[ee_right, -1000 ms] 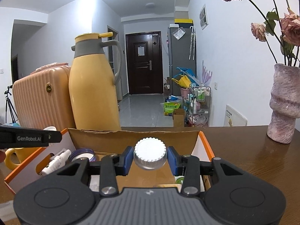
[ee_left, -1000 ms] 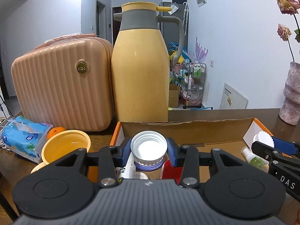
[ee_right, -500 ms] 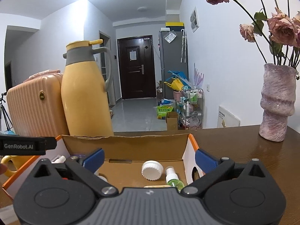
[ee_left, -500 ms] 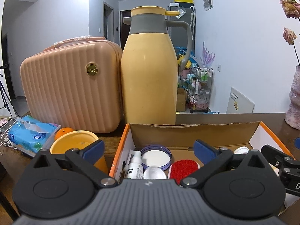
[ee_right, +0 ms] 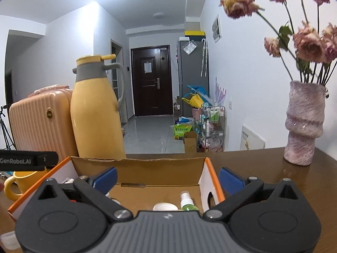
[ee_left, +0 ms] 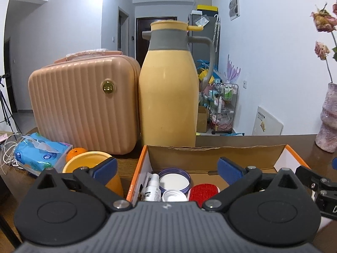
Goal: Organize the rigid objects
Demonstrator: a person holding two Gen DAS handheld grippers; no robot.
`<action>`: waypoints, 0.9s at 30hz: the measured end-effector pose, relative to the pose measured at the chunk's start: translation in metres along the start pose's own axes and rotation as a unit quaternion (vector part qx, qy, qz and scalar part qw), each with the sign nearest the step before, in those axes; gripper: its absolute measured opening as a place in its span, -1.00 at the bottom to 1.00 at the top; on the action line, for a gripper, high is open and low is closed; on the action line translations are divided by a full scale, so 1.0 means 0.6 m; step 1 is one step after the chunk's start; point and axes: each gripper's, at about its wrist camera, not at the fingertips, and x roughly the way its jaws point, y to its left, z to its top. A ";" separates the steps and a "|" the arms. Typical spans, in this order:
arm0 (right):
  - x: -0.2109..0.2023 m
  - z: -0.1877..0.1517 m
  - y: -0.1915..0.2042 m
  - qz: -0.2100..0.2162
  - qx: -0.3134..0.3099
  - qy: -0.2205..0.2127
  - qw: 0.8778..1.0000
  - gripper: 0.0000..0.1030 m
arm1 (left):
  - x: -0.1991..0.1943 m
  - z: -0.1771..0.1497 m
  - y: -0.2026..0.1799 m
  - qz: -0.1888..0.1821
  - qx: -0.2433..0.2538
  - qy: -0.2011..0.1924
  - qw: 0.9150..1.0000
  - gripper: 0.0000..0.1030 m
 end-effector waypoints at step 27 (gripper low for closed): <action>-0.307 -0.058 0.030 0.034 -0.029 -0.048 0.998 1.00 | -0.292 -0.105 0.067 0.003 -0.019 -0.043 0.999 1.00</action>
